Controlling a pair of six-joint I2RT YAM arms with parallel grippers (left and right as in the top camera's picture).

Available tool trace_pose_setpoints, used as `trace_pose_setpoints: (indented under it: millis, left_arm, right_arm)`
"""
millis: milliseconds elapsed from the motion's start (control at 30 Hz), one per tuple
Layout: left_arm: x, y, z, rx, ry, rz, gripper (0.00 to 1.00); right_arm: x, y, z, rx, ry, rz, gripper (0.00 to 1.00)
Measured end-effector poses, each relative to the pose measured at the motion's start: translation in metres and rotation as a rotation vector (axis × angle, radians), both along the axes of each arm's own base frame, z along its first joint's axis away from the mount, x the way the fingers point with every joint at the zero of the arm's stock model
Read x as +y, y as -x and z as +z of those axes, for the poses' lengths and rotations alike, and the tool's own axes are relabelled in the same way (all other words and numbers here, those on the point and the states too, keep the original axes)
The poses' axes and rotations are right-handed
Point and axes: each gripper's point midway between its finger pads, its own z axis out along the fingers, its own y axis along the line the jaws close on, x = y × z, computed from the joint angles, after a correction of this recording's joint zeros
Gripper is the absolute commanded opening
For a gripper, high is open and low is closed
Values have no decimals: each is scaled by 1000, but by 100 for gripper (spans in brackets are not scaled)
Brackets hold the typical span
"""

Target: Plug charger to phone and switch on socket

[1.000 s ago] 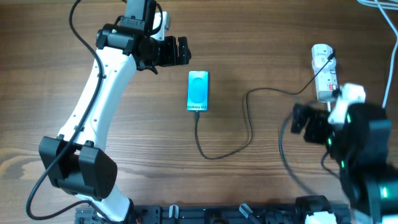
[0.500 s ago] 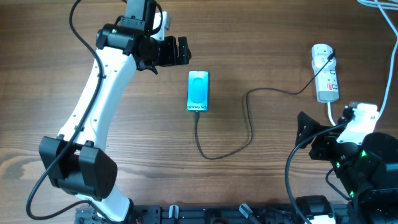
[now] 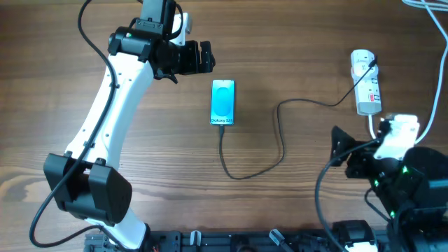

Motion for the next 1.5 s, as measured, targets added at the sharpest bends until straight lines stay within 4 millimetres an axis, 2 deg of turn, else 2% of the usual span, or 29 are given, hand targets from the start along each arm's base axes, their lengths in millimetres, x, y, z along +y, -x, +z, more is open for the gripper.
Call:
trace_pose_setpoints:
  millis: [67,167,267,500,633,733,967,1100,1500]
  left_arm:
    - [0,0,0,0,-1,0,100]
    - [0,0,0,-1,-1,0,100]
    - [0,0,0,-1,-1,1,100]
    - [1,0,0,-1,-4,2,100]
    - [1,0,0,-1,-3,2,100]
    - [1,0,0,0,-3,2,100]
    - [1,0,0,-1,-3,2,100]
    - [1,0,0,-1,-3,2,100]
    - [1,0,0,-1,-3,2,100]
  right_arm:
    - [17,-9,-10,-60,48,139,100]
    - [32,-18,-14,-192,62,238,100]
    - [47,-20,-28,-352,65,324,100]
    - [51,-14,-51,-584,95,347,100]
    - [51,-14,-80,-620,77,337,100]
    - [47,-15,-86,-620,61,308,100]
    - [26,-22,-86,-608,56,176,100]
    - [18,-24,-102,-540,59,139,100]
    - [-21,-29,-105,-520,110,-44,100]
